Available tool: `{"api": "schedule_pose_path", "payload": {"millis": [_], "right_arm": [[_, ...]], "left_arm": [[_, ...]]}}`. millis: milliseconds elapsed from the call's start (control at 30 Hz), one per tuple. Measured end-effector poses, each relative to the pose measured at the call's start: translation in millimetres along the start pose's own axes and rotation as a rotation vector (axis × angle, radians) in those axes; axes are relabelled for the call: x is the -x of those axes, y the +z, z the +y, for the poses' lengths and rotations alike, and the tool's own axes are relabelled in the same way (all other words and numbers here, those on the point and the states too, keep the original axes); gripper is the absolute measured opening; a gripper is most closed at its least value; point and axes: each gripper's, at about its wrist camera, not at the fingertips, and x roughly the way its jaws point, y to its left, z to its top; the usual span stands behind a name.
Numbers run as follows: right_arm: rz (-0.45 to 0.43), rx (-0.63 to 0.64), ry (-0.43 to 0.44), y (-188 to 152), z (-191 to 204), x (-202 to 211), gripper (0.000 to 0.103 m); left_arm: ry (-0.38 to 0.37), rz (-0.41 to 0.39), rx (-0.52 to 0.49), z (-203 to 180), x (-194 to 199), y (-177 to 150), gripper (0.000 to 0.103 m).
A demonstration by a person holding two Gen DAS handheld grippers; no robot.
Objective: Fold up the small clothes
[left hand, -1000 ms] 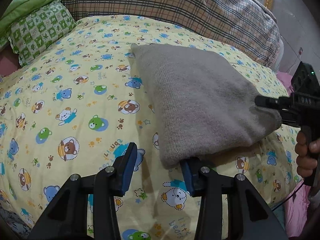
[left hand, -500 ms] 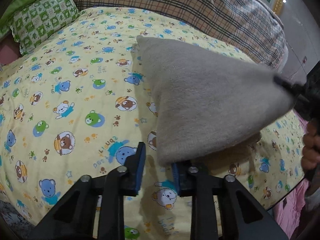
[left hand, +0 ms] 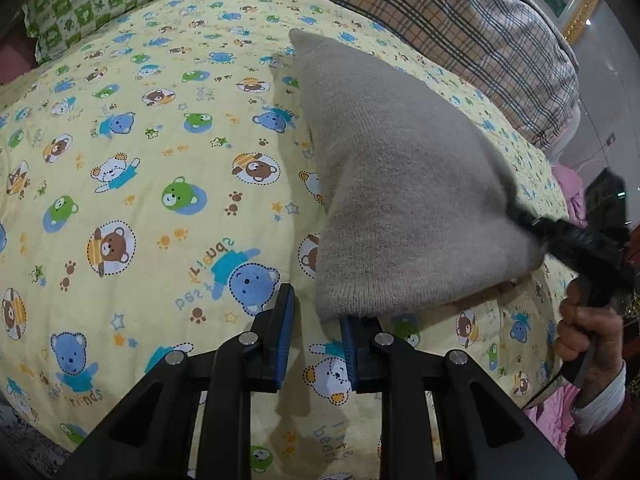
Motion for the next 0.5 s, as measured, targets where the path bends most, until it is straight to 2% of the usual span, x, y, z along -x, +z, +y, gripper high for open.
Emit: {"api": "schedule_pose_path", "payload": {"millis": [67,100,267,333,400,467,500], "right_arm": [[0.071,-0.019,-0.009,-8.5,-7.9,-16.5,0.009],[0.077,-0.031,-0.007,-13.5,-11.9,-16.2,0.009],[0.043,-0.051,0.03,-9.0,-9.7,7.7,0.018],[0.029,-0.041,0.037,-4.4,-5.9,17.8,0.02],[0.005,-0.05,0.059,3.6,-3.8,26.6,0.026],[-0.013,-0.076,0.101,14.9,-5.3,27.5,0.036],[-0.021,-0.086,0.111,20.8,-5.3,25.5,0.037]], "left_arm": [[-0.014,0.011,-0.01,0.3,1.4,-3.2,0.024],[-0.029,0.019,-0.022,2.6,3.7,-4.6,0.024],[-0.095,0.045,-0.074,10.9,27.8,-10.7,0.022],[-0.126,0.016,-0.087,13.8,47.5,-4.8,0.022],[-0.158,-0.011,-0.091,12.7,60.2,7.5,0.024],[-0.175,-0.054,-0.092,6.9,65.8,26.1,0.027],[-0.189,-0.074,-0.094,2.6,64.8,35.5,0.028]]}}
